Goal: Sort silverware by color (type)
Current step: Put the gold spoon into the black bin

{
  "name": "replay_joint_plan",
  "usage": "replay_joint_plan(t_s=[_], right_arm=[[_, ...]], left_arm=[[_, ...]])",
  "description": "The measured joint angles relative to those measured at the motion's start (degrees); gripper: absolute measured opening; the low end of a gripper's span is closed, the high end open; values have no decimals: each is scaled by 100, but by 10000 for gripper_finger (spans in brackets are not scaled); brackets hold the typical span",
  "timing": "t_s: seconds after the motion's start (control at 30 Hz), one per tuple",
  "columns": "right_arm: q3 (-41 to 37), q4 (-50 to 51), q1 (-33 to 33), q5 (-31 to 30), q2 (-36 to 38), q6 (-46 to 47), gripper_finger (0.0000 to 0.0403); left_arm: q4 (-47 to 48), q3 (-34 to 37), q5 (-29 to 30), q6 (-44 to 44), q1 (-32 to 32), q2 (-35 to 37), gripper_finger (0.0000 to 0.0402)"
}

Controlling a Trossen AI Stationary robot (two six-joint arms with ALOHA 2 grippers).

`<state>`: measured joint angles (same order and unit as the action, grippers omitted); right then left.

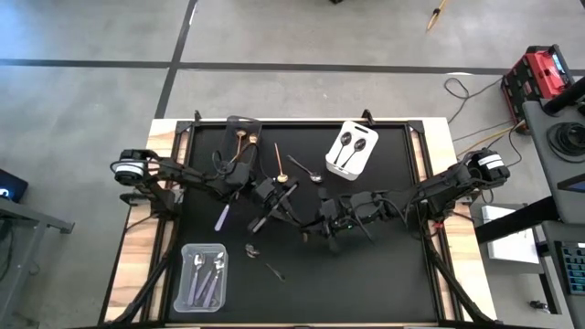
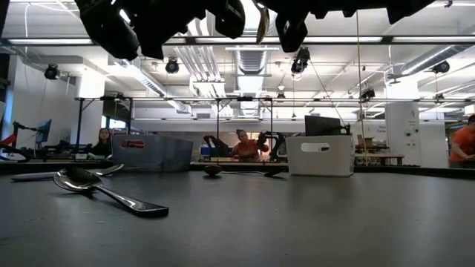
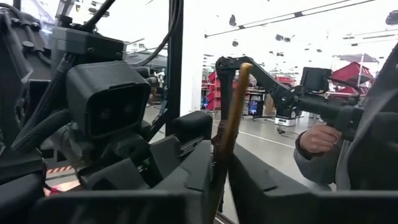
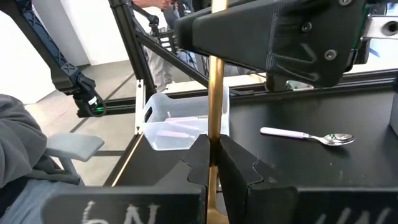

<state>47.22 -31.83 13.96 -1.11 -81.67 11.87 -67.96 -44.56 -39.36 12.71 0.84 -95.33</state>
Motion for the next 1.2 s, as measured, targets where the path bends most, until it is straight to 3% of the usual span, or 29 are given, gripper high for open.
replay_joint_plan(t_s=[0.37, 0.6, 0.77, 0.93, 1.1, 1.2], right_arm=[[-2, -2, -3, -62, 0, 89, 76], [-7, 83, -10, -642, 226, 70, 132], [-9, 215, -13, -1091, 581, 124, 160], [-9, 222, -11, -1132, 845, -175, 170], [-50, 242, -13, -1157, 758, -476, 168], [-76, 232, -11, -1650, 537, -490, 166]], left_arm=[[0, 28, 210, 114, -5, 78, 4], [32, 273, 445, 135, 22, 439, 3], [48, 908, 1417, -276, 35, 1138, 3], [48, 1510, 2340, -629, 38, 2030, 2], [41, 1916, 3126, -903, 35, 2867, 2], [28, 2066, 3435, -925, 36, 3206, 2]])
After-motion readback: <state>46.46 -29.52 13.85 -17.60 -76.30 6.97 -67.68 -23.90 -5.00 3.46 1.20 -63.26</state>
